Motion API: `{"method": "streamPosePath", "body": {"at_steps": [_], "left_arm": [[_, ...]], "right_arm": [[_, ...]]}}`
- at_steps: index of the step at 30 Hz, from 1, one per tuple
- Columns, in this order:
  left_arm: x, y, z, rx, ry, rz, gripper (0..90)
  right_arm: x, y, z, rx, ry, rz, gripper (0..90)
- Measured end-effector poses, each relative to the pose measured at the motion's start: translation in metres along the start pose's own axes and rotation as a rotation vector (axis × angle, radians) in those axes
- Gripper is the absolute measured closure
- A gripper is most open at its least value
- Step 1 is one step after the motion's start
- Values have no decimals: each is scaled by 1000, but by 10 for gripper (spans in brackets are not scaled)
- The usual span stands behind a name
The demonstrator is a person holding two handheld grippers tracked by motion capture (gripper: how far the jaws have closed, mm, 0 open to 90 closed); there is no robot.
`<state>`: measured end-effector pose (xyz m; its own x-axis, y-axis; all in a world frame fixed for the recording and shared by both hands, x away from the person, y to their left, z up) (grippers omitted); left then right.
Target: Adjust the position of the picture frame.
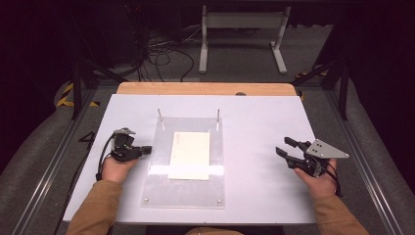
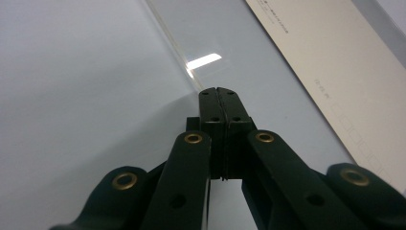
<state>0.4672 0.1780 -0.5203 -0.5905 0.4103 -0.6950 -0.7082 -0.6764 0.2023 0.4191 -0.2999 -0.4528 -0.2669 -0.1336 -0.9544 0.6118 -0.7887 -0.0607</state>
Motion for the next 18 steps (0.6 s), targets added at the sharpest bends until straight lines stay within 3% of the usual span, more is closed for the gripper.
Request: {"method": "streamPosePath", "body": {"at_steps": [6,13,18], "left_arm": [[-10,25,-16,48,-13,-45,898],[-16,41,-27,73,-19,-82,898],[-21,50,-34,83,-19,-85,898]], "right_arm": [[0,0,1,-3,1,-7,475],[1,0,0,-4,-5,-10,474],[1,-1,-1,-13,-2,-11,474]]}}
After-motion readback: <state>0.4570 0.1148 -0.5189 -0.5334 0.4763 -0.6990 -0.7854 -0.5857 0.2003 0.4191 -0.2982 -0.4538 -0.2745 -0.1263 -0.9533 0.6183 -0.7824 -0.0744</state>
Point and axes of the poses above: each handheld gripper's, and its own axes: z roughly backward along the jaws, x roughly out of its underside, y roughly to its right, the point moved 8 cm from there along -z, roughly forward along the jaws, and after that the axes turned 12 degrees about -z, right-handed, at the moved point
